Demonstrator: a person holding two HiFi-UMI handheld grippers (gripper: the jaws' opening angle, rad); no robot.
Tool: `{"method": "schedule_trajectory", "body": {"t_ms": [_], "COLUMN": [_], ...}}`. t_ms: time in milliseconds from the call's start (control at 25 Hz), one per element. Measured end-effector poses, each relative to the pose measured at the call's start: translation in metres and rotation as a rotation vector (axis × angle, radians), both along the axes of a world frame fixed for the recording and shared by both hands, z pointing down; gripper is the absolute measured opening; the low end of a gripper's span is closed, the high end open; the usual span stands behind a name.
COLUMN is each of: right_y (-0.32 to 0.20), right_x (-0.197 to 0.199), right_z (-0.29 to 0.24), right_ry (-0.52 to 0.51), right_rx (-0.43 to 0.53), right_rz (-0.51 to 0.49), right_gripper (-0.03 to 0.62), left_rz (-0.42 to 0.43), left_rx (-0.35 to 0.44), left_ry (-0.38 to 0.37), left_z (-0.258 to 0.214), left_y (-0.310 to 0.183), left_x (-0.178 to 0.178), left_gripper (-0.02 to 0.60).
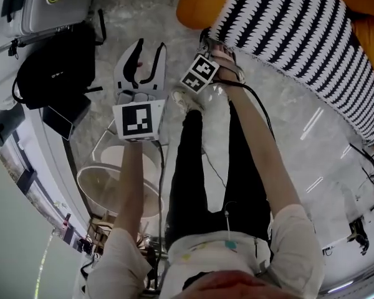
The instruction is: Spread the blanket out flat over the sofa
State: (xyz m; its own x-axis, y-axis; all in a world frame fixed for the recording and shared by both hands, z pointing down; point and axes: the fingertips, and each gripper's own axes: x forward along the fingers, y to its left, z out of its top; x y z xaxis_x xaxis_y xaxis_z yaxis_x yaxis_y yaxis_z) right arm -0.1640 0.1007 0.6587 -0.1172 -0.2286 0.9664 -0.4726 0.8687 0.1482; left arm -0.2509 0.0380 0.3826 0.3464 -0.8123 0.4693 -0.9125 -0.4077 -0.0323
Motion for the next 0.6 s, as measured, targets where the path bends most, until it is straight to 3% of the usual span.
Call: {"method": "schedule_trajectory", "body": {"t_ms": [120, 200, 240, 280, 320, 440, 600], "right_y": [-0.008, -0.02, -0.032, -0.046, -0.06, -0.085, -0.107], "right_x": [0.008, 0.017, 0.025, 0.035, 0.044, 0.054, 0.053], "right_z": [-0.022, -0.032, -0.04, -0.051, -0.065, -0.105, -0.162], "right_ry": [-0.048, -0.05, -0.035, -0.015, 0.001, -0.027, -0.142], "right_rx": [-0.001, 0.059, 0.128, 0.213, 0.283, 0.321, 0.334], "right_rz": [0.062, 0.087, 0.106, 0.13, 0.15, 0.183, 0.229], "right_gripper": [0.312, 0.308, 0.244, 0.095, 0.005, 0.005, 0.003], "left_rz": [-0.011, -0.008, -0.002, 0.004, 0.009, 0.001, -0.05], "left_rx": [0.027, 0.071, 0.095, 0.112, 0.123, 0.143, 0.171], "left_ry": [0.023, 0.018, 0.011, 0.007, 0.009, 0.035, 0.074], "left_z": [-0.02, -0.033, -0.04, -0.048, -0.055, -0.082, -0.112], "left_y": [-0.006, -0.012, -0.015, -0.018, -0.022, -0.035, -0.048], "left_x": [0.014, 0.026, 0.033, 0.038, 0.043, 0.045, 0.043], "left_gripper": [0.167, 0.167, 0.167, 0.167, 0.167, 0.167, 0.167]}}
